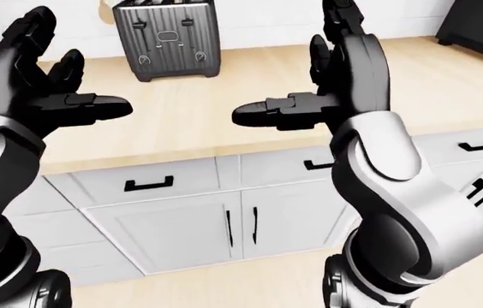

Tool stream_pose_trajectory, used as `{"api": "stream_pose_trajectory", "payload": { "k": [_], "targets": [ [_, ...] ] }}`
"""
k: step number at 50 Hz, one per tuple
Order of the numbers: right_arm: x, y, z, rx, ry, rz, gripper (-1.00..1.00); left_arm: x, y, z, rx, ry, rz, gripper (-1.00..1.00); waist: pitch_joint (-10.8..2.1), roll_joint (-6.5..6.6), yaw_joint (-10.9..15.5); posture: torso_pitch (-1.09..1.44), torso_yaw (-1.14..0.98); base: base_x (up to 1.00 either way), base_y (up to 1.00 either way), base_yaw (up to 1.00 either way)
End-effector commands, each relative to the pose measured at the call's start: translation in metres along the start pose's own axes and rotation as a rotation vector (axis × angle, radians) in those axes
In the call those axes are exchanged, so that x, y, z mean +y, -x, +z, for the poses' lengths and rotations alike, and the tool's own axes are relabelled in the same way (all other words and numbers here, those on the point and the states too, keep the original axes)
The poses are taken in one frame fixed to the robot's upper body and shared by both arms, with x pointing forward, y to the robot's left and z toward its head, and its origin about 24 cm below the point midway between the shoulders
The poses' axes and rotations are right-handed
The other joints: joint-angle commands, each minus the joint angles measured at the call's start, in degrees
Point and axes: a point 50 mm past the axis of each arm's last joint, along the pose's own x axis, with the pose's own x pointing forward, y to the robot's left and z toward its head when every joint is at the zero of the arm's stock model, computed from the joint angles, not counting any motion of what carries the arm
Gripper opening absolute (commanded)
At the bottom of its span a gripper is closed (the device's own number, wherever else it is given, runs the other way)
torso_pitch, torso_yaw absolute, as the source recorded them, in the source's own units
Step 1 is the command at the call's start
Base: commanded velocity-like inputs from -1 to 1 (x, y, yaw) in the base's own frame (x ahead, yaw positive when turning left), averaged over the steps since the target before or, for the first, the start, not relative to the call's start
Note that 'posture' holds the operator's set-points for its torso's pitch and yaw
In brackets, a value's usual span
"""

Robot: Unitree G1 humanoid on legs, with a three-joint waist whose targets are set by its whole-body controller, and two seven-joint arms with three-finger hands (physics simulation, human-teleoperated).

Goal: Push down the lever of the toaster to turn it on.

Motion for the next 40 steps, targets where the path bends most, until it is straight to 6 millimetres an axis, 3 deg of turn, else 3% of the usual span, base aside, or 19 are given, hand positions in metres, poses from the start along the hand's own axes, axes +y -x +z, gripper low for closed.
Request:
{"api": "stream_pose_trajectory", "payload": {
  "k": [1, 4, 8, 10, 11, 12, 13, 15, 25, 27, 28, 30, 34, 35, 36, 39, 40],
  "targets": [
    [0.002, 0.001, 0.0109, -0.061, -0.004, 0.006, 1.0, 0.0028, 0.0009, 0.012, -0.062, 0.003, 0.012, 1.0, -1.73, -1.3, 0.61, 0.0, 0.0, 0.15, 0.27, 0.0],
    [0.0019, 0.0004, 0.0102, -0.059, -0.004, 0.006, 1.0, 0.004, 0.0002, 0.0115, -0.062, 0.004, 0.015, 1.0, -2.47, -1.11, 0.33, 0.0, 0.0, 0.15, 0.28, 0.0],
    [0.0023, 0.0005, 0.0105, -0.059, -0.004, 0.007, 1.0, 0.0039, 0.0003, 0.0118, -0.061, 0.003, 0.015, 1.0, -1.46, 0.81, 0.1, 0.0, 0.0, 0.15, 0.27, 0.0],
    [0.003, 0.0009, 0.011, -0.059, -0.004, 0.008, 1.0, 0.004, 0.0004, 0.0122, -0.062, 0.004, 0.014, 1.0, -1.54, 2.77, -0.19, 0.0, 0.0, 0.15, 0.29, 0.0],
    [0.0029, 0.0009, 0.0109, -0.059, -0.004, 0.007, 1.0, 0.0041, 0.0003, 0.0116, -0.062, 0.004, 0.015, 1.0, -1.8, 4.26, -0.35, 0.0, 0.0, 0.14, 0.3, 0.0],
    [0.0027, 0.0007, 0.0103, -0.058, -0.004, 0.007, 1.0, 0.004, 0.0004, 0.012, -0.061, 0.004, 0.015, 1.0, -2.71, 6.56, -0.44, 0.0, 0.0, 0.15, 0.3, 0.0],
    [0.003, 0.0007, 0.01, -0.058, -0.003, 0.008, 1.0, 0.0038, 0.0007, 0.0124, -0.062, 0.004, 0.015, 1.0, -2.79, 5.76, -0.19, 0.0, 0.0, 0.15, 0.3, 0.0],
    [0.0029, 0.0005, 0.0092, -0.057, -0.003, 0.008, 1.0, 0.0042, 0.0006, 0.0118, -0.06, 0.003, 0.016, 1.0, -1.62, 5.84, -0.03, 0.0, 0.0, 0.14, 0.3, 0.0],
    [0.0028, 0.0006, 0.0103, -0.063, -0.003, 0.01, 1.0, 0.0031, 0.0015, 0.0129, -0.062, 0.001, 0.015, 1.0, -1.57, -0.07, 0.94, 0.0, 0.0, 0.11, 0.25, 0.0],
    [0.0033, 0.0007, 0.0108, -0.067, -0.005, 0.012, 1.0, 0.0028, 0.0015, 0.0132, -0.062, 0.001, 0.015, 1.0, -1.71, -0.44, 1.94, 0.0, 0.0, 0.0, 0.0, 0.0],
    [0.0038, 0.0007, 0.0104, -0.064, -0.004, 0.015, 1.0, 0.0025, 0.0017, 0.0139, -0.062, 0.001, 0.014, 1.0, -1.42, 0.39, 1.52, 0.0, 0.0, 0.0, 0.0, 0.0],
    [0.0043, 0.0007, 0.0105, -0.062, -0.014, 0.014, 1.0, 0.0025, 0.0017, 0.0127, -0.06, 0.0, 0.014, 1.0, -1.99, 0.8, 1.58, 0.0, 0.0, 0.0, 0.0, 0.0],
    [0.0033, 0.0011, 0.0116, -0.068, -0.017, 0.006, 1.0, 0.0027, 0.0017, 0.0124, -0.061, 0.0, 0.014, 1.0, -1.77, 1.44, 1.29, 0.0, 0.0, 0.0, 0.0, 0.0],
    [0.0033, 0.0014, 0.0122, -0.067, -0.015, 0.005, 1.0, 0.0027, 0.0016, 0.0124, -0.062, 0.0, 0.013, 1.0, -2.83, 1.78, 1.25, 0.0, 0.0, 0.0, 0.0, 0.07],
    [0.0032, 0.0015, 0.0118, -0.065, -0.012, 0.005, 1.0, 0.003, 0.0014, 0.0123, -0.062, 0.0, 0.014, 1.0, -2.51, 2.02, 1.69, 0.0, 0.0, 0.0, 0.0, 0.5],
    [0.0039, 0.0014, 0.0119, -0.062, -0.008, 0.006, 1.0, 0.0027, 0.001, 0.0122, -0.062, -0.001, 0.014, 1.0, -0.93, 0.86, 1.41, 0.0, 0.0, 0.0, 0.0, 0.98],
    [0.0033, 0.0009, 0.0112, -0.062, -0.007, 0.005, 1.0, 0.0032, 0.0009, 0.0119, -0.062, 0.0, 0.014, 1.0, -1.27, 0.46, 1.38, 0.0, 0.0, 0.0, 0.0, 1.0]
  ]
}}
